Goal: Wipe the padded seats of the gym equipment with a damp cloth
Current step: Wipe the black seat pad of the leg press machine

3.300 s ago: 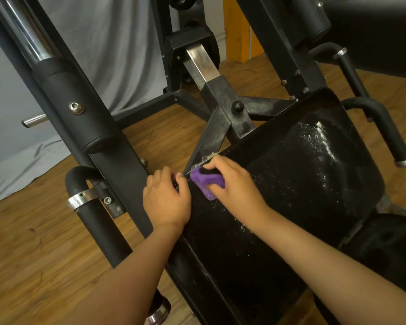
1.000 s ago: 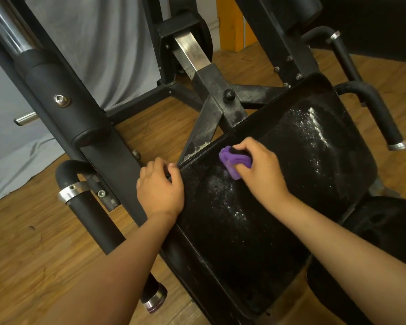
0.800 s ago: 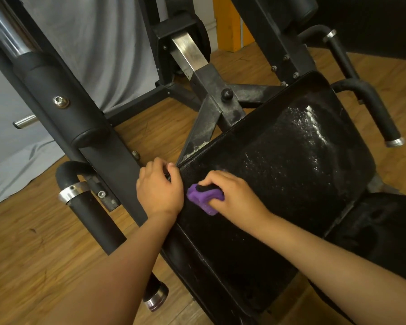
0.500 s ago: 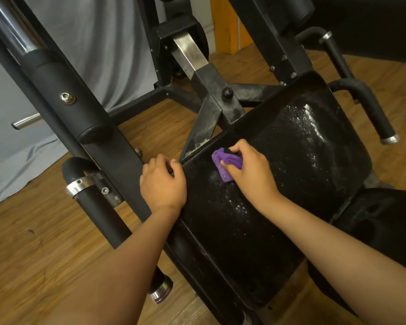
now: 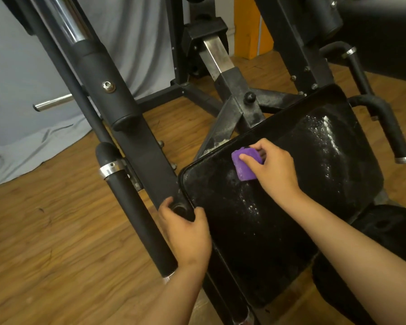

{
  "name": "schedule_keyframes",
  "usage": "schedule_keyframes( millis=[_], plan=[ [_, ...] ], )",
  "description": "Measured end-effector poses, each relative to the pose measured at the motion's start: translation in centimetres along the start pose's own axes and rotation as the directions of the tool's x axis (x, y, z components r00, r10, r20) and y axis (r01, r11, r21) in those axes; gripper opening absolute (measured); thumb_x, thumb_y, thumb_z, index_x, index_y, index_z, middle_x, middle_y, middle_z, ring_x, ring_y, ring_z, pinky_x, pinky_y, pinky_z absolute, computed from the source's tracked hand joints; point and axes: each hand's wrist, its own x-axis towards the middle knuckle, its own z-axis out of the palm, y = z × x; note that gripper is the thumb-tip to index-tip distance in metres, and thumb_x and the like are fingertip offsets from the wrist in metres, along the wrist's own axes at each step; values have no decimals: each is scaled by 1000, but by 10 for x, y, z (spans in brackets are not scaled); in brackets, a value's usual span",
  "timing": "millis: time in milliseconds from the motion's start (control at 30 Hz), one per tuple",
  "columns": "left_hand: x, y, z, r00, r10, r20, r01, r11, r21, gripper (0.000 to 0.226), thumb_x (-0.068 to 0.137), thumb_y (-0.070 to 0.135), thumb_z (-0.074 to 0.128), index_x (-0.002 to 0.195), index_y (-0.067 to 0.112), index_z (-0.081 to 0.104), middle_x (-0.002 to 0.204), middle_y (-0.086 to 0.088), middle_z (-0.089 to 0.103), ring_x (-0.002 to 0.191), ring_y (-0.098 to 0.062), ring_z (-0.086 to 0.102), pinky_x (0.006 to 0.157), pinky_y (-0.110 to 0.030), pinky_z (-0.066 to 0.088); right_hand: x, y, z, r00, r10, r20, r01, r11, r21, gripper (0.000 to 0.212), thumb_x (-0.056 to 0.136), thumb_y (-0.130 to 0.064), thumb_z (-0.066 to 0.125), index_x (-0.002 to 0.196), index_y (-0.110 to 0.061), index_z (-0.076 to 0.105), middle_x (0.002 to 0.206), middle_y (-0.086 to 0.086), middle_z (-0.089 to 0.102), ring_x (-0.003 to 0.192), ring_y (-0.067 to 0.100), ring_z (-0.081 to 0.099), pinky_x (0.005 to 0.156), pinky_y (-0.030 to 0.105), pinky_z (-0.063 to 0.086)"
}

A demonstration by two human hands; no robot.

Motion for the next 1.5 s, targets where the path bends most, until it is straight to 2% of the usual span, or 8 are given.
schedule_keyframes(
  millis=[67,133,367,600,767,1033,1267,1500],
  plan=[
    [-2,3,2,995,-99,-13,96,984,-153,52,88,8,64,132,15,39,119,3,45,90,-1,52,71,0,36,-1,-5,10,997,-25,-70,26,1000,14,21,86,-31,67,101,-17,61,92,-6,63,82,6,60,75,32,55],
    [-5,3,2,985,-168,-34,157,963,-219,50,88,9,63,132,17,39,121,5,44,93,-4,52,81,-9,38,-3,-15,21,995,-44,-89,48,998,39,19,87,-29,67,99,-16,60,92,-6,62,82,6,60,74,31,55],
    [1,-9,7,990,-124,-61,109,972,-209,33,85,9,64,110,22,46,119,-4,51,94,-6,53,68,-7,38,-25,-40,41,915,-363,175,361,932,41,20,85,-28,63,97,-12,60,98,0,61,92,13,58,76,33,50],
    [4,-16,7,997,32,-72,-38,996,-78,30,82,13,66,108,19,52,111,4,49,107,-14,50,98,-34,44,11,-27,30,984,-168,-61,167,986,-14,20,85,-17,68,102,-14,58,101,-3,57,95,10,57,82,30,52],
    [6,-19,9,1000,26,-16,-27,993,-114,33,87,15,62,118,22,54,118,3,56,112,-11,53,98,-31,44,-27,-59,65,867,-468,173,464,883,67,22,82,-20,69,98,-8,60,97,4,60,92,17,57,73,35,53],
    [4,-11,7,1000,-14,-19,11,987,-162,27,97,28,47,120,25,61,124,5,48,117,-5,43,101,-26,35,4,-45,47,966,-259,-5,259,966,-5,22,86,-18,68,105,-10,59,105,1,58,100,11,54,85,30,50],
    [7,-18,9,997,62,-48,-71,976,-207,49,90,53,28,101,23,64,103,-2,61,107,-20,54,96,-46,44,-41,-46,67,838,-492,237,494,868,57,27,80,-22,69,101,-7,61,100,3,60,95,14,57,74,34,55],
    [8,-20,11,998,38,-57,-47,985,-169,41,96,46,32,114,26,63,117,3,58,116,-12,51,103,-38,43,-26,-28,49,957,-288,-25,288,958,-8,23,83,-18,71,97,-7,57,95,0,56,91,10,54,75,29,50]
  ],
)
